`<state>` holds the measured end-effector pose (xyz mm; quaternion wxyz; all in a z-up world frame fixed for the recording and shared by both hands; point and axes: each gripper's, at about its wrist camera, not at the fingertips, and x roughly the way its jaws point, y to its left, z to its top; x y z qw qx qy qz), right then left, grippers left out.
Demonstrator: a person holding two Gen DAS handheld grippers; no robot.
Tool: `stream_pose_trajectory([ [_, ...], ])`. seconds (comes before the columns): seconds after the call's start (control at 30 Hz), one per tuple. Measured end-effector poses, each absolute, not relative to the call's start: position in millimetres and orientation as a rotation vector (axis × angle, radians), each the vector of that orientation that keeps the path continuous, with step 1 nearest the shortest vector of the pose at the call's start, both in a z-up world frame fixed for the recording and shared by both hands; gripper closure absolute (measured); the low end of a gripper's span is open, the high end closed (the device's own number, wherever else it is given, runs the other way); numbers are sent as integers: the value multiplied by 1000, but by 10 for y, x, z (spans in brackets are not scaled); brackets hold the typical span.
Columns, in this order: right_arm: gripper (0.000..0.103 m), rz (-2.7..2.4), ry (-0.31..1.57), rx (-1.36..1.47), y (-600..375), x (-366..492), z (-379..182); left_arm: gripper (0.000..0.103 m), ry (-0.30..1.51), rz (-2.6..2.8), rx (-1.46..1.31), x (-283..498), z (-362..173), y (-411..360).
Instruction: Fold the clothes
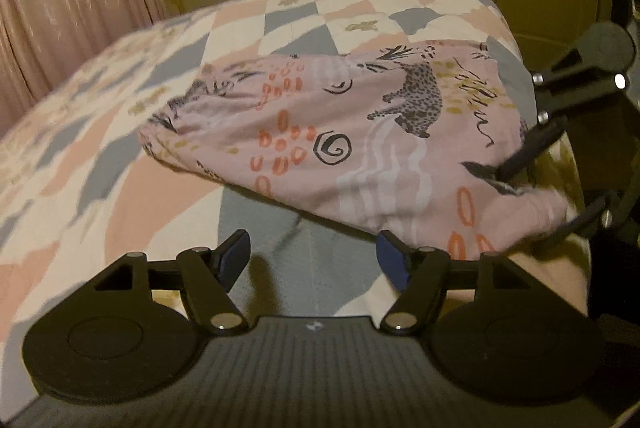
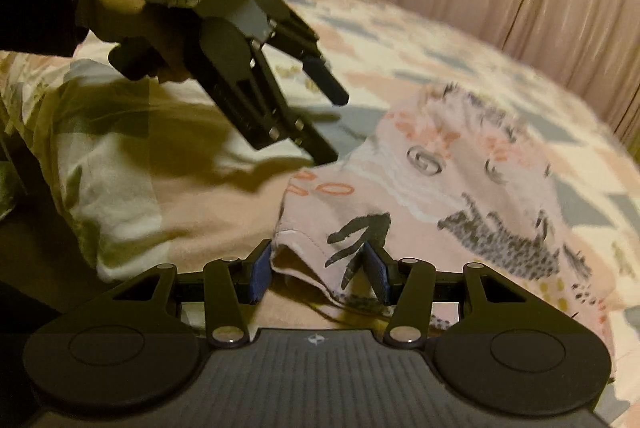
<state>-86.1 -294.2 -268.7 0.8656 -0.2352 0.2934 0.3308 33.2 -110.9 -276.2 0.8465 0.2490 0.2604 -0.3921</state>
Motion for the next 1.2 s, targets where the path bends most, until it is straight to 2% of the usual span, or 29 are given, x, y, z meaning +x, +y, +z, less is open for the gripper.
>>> stream_pose_trajectory([
  [0.13,54,686,526,-510,-2956,-1039,-2665,37,485,-787,565,117,-2715,-1044],
  [0.17,58,682,509,-515,-2953,-1081,-2663,36,471,-776,576,34,-2696,-1029],
  [0.23,67,665,488,-532,-2952,-1159,-2670,34,455,-756,586,-156,-2648,-1008],
  [0.27,75,655,473,-530,-2964,-1191,-2667,33,455,-750,587,-247,-2621,-1004],
  [0.33,79,633,449,-533,-2988,-1216,-2675,32,445,-738,594,-460,-2557,-1025],
  [0.4,100,612,437,-545,-3001,-1210,-2684,31,441,-725,594,-629,-2513,-1061],
  [0.43,103,601,431,-551,-3007,-1208,-2688,31,447,-719,590,-687,-2502,-1081],
  [0.73,103,561,415,-482,-3192,-1214,-2471,31,490,-704,597,-969,-2587,-1317],
  [0.8,83,596,407,-553,-3126,-1293,-2507,31,503,-696,579,-948,-2632,-1310],
  [0.9,66,629,381,-717,-2957,-1369,-2643,31,525,-682,524,-871,-2675,-1260],
  [0.97,61,649,361,-828,-2841,-1416,-2737,31,532,-677,498,-828,-2689,-1238],
  [1.03,62,657,338,-910,-2765,-1404,-2810,31,535,-677,486,-800,-2702,-1230],
  [1.07,68,658,330,-934,-2739,-1381,-2833,31,534,-676,485,-789,-2708,-1226],
  [1.1,82,660,334,-930,-2733,-1350,-2822,31,533,-674,482,-785,-2711,-1224],
  [1.17,103,667,360,-852,-2771,-1270,-2722,31,534,-669,467,-768,-2709,-1208],
  [1.2,103,660,362,-807,-2810,-1234,-2657,31,536,-667,452,-758,-2703,-1195],
])
